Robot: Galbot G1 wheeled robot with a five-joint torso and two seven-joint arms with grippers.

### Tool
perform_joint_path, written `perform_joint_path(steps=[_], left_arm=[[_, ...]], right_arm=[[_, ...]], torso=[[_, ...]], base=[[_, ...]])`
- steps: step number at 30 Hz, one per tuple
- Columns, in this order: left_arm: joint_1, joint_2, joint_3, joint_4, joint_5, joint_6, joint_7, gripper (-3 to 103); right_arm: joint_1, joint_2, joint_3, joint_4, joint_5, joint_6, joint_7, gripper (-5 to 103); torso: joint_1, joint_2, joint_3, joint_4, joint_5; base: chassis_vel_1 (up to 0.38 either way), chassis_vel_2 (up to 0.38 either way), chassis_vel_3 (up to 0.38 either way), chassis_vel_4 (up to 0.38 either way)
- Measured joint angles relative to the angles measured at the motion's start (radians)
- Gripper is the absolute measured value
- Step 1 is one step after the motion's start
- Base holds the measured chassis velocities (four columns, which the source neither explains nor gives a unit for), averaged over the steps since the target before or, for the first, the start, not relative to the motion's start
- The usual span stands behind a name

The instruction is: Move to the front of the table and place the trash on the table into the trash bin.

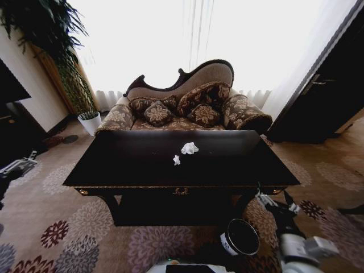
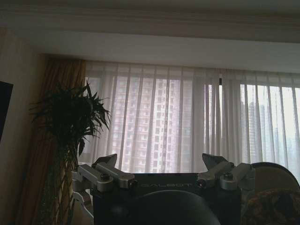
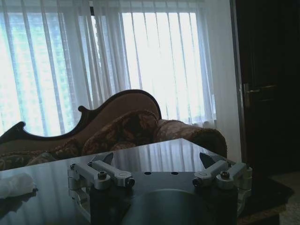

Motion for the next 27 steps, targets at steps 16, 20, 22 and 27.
perform_joint_path(steps=[16, 20, 22, 27], left_arm=[[0.040, 0.023, 0.021, -0.031, 0.007, -0.005, 0.007, 100], [0.049, 0.029, 0.012, -0.054, -0.002, -0.001, 0.006, 100], [0.051, 0.030, 0.012, -0.059, -0.004, 0.002, 0.006, 100], [0.067, 0.030, 0.015, -0.087, -0.004, 0.007, 0.006, 100]], right_arm=[[0.282, -0.292, 0.033, 0.046, 0.199, -0.121, -0.015, 100], [0.395, -0.369, -0.024, -0.016, 0.242, -0.169, 0.002, 100], [0.416, -0.388, -0.039, -0.036, 0.245, -0.171, 0.003, 100], [0.520, -0.513, -0.114, -0.147, 0.280, -0.180, 0.005, 100]], torso=[[0.000, 0.000, 0.000, 0.0000, -0.0002], [0.000, 0.000, 0.000, 0.0002, 0.0002], [0.000, 0.000, 0.000, 0.0001, 0.0002], [0.000, 0.000, 0.000, 0.0002, 0.0001]], base=[[0.000, 0.000, 0.000, 0.000], [0.000, 0.000, 0.000, 0.000], [0.000, 0.000, 0.000, 0.000], [0.000, 0.000, 0.000, 0.000]])
